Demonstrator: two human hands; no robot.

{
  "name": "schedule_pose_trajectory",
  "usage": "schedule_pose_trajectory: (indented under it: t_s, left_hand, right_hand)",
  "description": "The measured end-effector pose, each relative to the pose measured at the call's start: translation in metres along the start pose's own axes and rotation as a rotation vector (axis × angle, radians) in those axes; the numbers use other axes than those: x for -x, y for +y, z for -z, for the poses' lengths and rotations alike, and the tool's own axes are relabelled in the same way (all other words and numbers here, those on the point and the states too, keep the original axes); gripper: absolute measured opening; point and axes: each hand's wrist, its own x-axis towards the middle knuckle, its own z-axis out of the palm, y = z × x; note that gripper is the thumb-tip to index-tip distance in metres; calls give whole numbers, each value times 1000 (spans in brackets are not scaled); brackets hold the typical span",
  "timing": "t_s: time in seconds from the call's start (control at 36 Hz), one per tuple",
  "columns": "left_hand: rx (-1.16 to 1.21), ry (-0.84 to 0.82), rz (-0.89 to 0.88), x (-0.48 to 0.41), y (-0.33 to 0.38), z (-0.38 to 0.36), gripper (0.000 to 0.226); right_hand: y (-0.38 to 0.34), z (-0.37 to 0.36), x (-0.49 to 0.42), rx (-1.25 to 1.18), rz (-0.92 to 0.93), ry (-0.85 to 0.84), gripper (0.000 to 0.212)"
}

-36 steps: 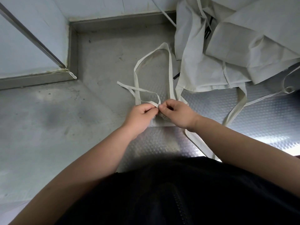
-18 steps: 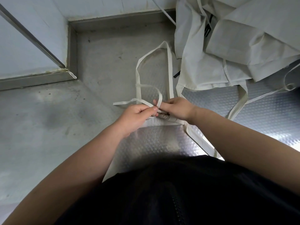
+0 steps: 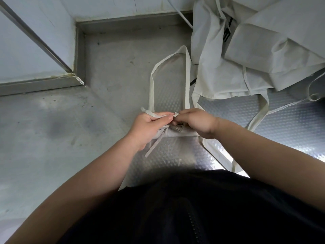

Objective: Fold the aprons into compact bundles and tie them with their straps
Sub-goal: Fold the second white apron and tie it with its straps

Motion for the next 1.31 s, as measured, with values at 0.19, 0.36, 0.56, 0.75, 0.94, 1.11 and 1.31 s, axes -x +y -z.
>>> schedule_pose_trajectory:
  t_s: [0.19,0.36,0.56,0.75,0.94,1.11,1.31]
  left_hand:
    - [-50,23,-45,3,-2,-1,12]
    - [-4,289,-142,11,-11,-5,14]
    - [183,351,-67,14,-17,-9,18]
    - [-488,380,-237,25,-24,-1,18]
    - [-575,506,-159,26,-35,-2,16]
    - [-132,609,94,26,-41,2,22]
    - [-369,713,153,26,-50,7,18]
  right_hand:
    - [4,-5,-3,-396,34,31,18]
    - [22,0,1,-674,96,257,35]
    - [40,-5,5,-197,165,401,49]
    - [37,-7,10,83,173,512,47]
    - [46,-3,15,504,163,591,38]
    - [51,1,16,440,37,630,25]
    - [51,-2,14,354,-46,658,23]
